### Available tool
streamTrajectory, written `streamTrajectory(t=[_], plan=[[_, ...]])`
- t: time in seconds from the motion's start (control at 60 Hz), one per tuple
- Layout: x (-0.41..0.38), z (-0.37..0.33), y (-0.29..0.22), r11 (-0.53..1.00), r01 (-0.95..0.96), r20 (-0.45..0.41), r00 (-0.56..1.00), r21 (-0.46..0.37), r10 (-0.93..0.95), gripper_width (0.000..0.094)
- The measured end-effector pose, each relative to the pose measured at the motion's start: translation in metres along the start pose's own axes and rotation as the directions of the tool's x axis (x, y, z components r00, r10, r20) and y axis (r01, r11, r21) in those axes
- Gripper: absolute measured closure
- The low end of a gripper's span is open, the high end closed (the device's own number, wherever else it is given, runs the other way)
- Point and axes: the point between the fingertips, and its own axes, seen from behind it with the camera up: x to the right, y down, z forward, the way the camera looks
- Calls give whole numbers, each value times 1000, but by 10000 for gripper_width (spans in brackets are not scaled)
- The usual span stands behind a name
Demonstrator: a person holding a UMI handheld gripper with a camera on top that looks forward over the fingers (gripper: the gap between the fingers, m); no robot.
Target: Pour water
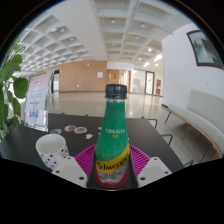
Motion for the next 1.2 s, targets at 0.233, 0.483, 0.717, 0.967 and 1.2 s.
streamTrajectory(t=[0.233, 0.483, 0.717, 0.967, 1.2], plan=[[-2, -38, 3, 988, -83, -39, 996, -127, 78, 92], [-28, -168, -20, 987, -41, -55, 998, -154, 33, 86], [-63, -317, -23, 989, -1, -55, 998, -148, -7, 81], [-94, -424, -22, 995, 13, -27, 1000, -102, -16, 78], [-101, -462, -24, 996, -47, -27, 999, -72, 45, 77]])
